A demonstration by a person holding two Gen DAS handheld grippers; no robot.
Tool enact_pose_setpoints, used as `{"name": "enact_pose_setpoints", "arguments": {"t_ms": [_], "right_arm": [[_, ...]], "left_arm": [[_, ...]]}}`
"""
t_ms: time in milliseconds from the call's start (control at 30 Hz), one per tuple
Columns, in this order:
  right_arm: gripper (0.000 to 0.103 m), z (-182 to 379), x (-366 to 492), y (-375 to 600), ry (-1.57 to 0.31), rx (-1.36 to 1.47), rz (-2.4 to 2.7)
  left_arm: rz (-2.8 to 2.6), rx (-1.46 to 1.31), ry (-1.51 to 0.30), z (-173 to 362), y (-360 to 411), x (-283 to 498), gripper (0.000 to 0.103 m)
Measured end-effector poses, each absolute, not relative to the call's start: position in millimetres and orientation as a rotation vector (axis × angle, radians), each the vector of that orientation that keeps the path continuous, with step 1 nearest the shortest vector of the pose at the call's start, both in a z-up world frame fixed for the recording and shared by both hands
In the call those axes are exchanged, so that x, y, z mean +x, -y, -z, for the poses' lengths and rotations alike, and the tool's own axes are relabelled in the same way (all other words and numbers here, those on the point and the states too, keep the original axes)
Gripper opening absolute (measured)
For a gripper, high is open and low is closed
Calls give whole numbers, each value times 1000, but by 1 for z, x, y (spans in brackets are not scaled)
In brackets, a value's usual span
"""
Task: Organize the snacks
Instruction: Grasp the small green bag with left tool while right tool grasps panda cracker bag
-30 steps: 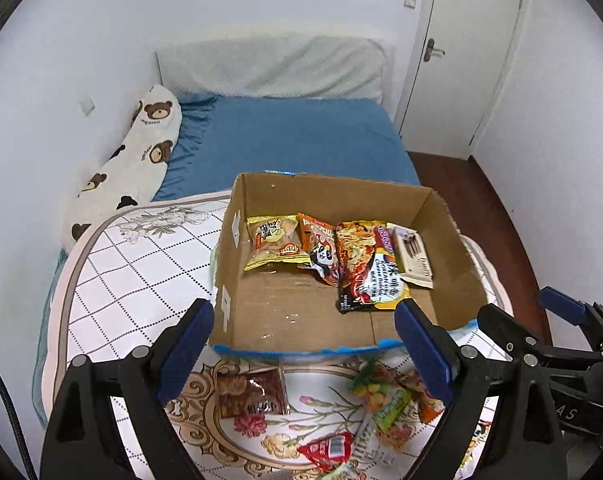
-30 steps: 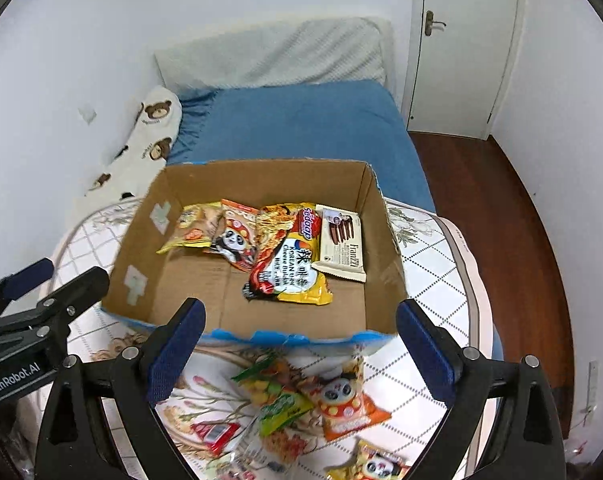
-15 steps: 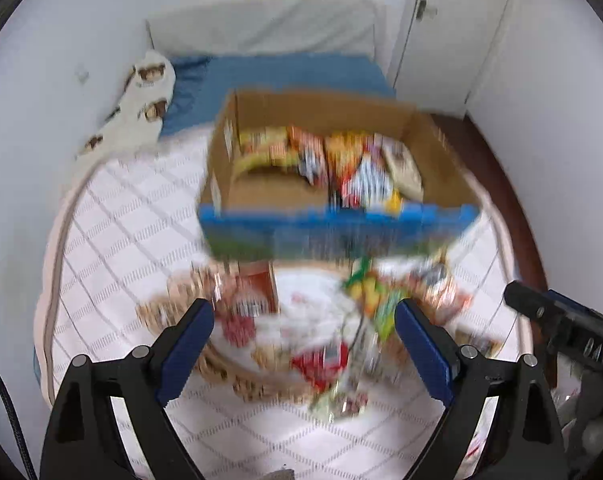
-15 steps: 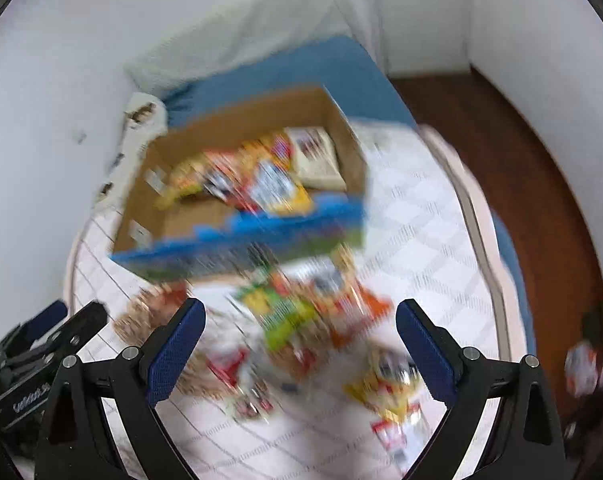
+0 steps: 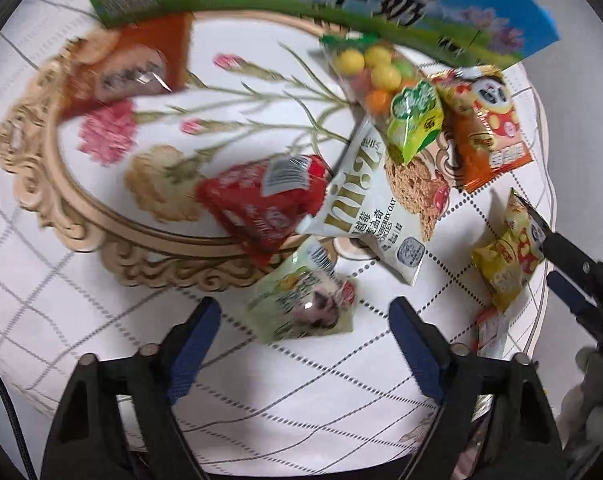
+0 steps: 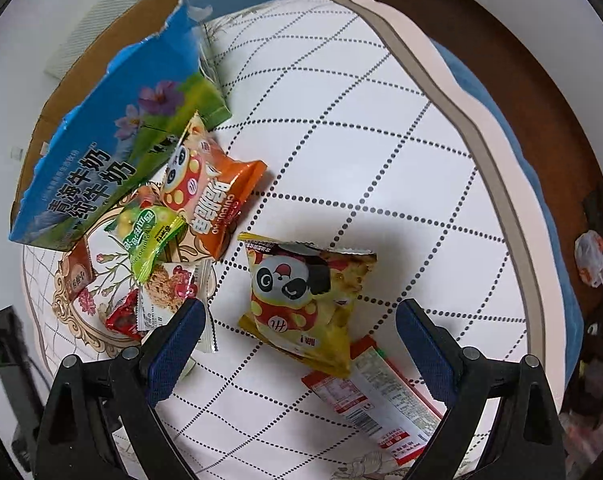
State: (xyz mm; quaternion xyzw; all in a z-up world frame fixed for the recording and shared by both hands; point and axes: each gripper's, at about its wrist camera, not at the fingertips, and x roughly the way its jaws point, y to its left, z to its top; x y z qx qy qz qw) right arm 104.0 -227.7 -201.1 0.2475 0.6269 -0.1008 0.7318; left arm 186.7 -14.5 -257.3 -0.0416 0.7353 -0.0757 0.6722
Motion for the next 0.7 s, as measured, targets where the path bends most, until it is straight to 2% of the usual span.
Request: {"name": "enact_pose_setpoints", "arguments": {"t_ms": [133,200,233,267,333,567,700], "right_arm": [[98,213,110,222,-1397,539,214],[98,221,113,218,-1413,534,212],[93,226,115,215,-1425,524,214],[81,232,116,211,-1441,509,217],[64,242,117,207,-1464,494,211],[52,242,113,196,-1423,447,167],[52,234,108,182,-1425,434,89]], "left_arm": [[144,-85,-1693,278,23,193,63],[145,-113,-1696,282,22,194,59],[144,-125,-1688,283,21,194,58],[145,-131,-1684,282,20,193,53],[145,-127,-1675,280,19,191,52],[154,-93,-1648,269,15,175,45],[185,-119,-1660,258,13,159,45]]}}
